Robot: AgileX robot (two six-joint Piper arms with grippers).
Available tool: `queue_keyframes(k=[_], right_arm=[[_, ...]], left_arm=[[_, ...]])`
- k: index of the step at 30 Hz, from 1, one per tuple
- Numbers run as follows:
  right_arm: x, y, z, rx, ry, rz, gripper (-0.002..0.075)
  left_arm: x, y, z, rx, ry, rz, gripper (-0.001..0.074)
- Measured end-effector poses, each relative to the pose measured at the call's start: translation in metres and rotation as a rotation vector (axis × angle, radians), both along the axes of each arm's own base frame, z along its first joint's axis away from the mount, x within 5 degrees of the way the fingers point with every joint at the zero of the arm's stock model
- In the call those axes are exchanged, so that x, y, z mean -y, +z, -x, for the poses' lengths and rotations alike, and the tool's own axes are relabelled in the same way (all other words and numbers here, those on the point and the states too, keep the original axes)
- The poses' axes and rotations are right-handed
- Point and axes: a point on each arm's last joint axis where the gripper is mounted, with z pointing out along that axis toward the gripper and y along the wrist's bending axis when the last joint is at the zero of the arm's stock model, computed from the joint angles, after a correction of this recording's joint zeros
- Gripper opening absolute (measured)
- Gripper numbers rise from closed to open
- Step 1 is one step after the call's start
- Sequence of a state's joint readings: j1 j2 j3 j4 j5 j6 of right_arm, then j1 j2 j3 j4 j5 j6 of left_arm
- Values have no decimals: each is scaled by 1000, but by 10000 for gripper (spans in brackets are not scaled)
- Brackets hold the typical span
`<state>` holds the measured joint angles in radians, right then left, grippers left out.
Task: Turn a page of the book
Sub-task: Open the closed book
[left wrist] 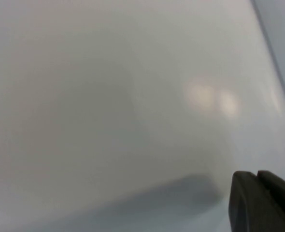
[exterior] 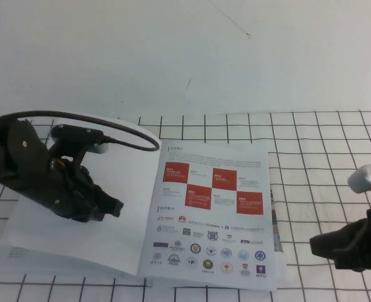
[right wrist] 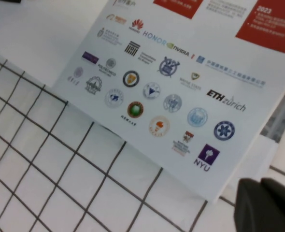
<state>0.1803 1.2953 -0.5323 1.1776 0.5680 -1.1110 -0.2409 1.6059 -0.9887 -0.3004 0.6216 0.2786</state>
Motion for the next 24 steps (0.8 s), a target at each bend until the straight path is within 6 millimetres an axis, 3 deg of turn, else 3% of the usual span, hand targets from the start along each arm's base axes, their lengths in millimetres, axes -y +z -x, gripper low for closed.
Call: queue_keyframes(k=[7,17,20,24], right_arm=[[-23,1,-21,0,36,120,0],[-40,-10,-79,-58,60,222,9],[-45,-17,-93,-84,56,220,81],[-50,-28,-109,-134,23,208,243]], left_arm=[[-33,-27,-18,-139,129,58,-2],[-30,-38,-22,-171,90,149,-2],[-30,-38,-22,-170,87,150,-2],[-30,-38,-23,-170,92,161,-2]])
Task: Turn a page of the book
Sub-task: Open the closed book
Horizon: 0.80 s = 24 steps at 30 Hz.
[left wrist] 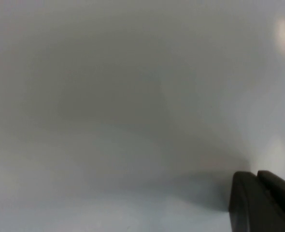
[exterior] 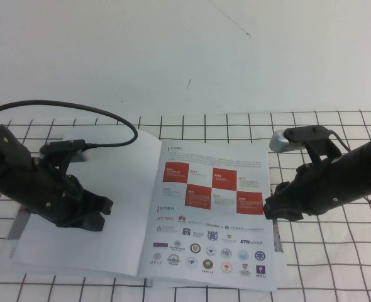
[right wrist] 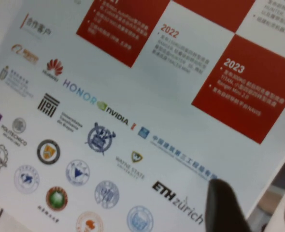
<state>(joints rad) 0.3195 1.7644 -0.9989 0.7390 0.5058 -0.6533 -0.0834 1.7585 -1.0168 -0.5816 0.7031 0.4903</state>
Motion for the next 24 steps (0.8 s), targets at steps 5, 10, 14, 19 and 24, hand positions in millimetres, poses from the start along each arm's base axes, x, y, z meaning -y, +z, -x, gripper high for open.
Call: queue_keyframes(k=[5,10,14,19,24], right_arm=[[-6,-16,-15,-60,-25,-5,351],[-8,-33,-22,-105,-37,5,365],[-9,-37,-24,-116,-46,-1,368],[-11,-37,-24,-117,-54,-29,368],[-15,-36,-26,-107,-58,-82,369]], left_arm=[[1,0,0,0,5,8,-2],[1,0,0,1,5,10,-2],[1,0,0,0,4,10,-2],[1,0,0,1,2,10,-2],[1,0,0,2,1,9,-2]])
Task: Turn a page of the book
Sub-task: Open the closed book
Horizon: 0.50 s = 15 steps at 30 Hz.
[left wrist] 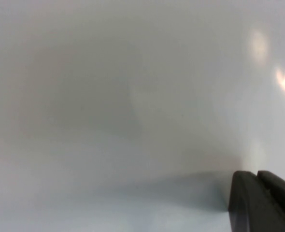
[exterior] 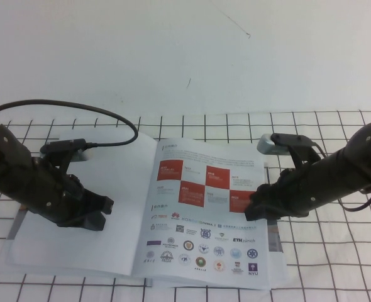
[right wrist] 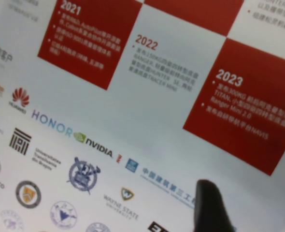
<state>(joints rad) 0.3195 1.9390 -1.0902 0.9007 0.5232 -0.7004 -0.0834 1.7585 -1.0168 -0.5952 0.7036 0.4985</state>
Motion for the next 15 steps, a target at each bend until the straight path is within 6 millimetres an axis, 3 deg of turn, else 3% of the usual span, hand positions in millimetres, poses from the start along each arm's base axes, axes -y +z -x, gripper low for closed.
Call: queue_keyframes(k=[15], right_arm=[[-13,12,-4,68,19,-186,370]], left_arm=[[0,0,0,2,-5,-1,-2]])
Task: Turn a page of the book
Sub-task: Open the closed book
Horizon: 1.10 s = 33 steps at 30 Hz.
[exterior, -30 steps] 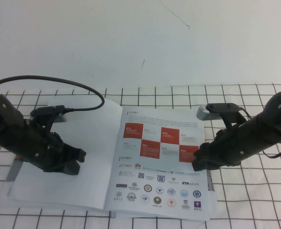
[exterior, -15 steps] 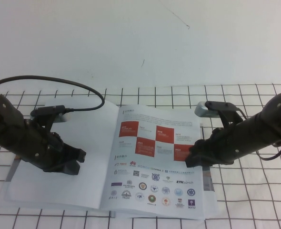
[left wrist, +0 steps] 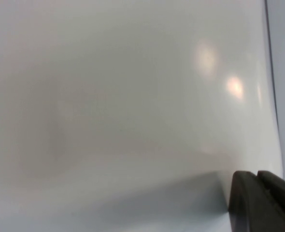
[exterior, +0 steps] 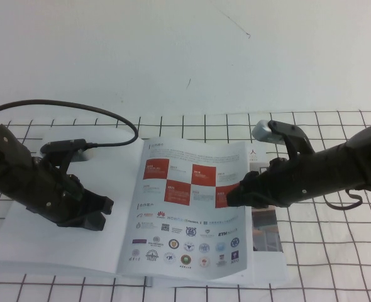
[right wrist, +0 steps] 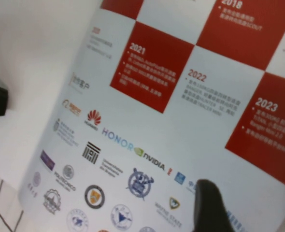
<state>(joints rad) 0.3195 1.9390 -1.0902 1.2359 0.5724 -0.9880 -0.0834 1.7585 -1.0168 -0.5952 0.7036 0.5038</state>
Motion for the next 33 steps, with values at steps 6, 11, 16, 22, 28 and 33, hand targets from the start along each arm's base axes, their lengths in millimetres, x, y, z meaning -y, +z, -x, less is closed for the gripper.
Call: queue_keyframes(k=[6,11,16,22,28,33], right_arm=[[-2,3,-1,24,10,-31,370],[-4,4,-1,37,21,-55,370],[-10,12,-1,82,57,-144,370],[-9,11,-3,118,63,-128,369],[-6,8,-3,142,80,-72,369],[-6,7,-3,142,87,-59,369]], left_arm=[[0,0,0,0,0,0,-2],[0,0,0,0,0,0,-2],[0,0,0,1,-1,0,-2],[0,0,0,1,-1,0,-2],[0,0,0,1,-1,0,-2],[0,0,0,1,-1,0,-2]])
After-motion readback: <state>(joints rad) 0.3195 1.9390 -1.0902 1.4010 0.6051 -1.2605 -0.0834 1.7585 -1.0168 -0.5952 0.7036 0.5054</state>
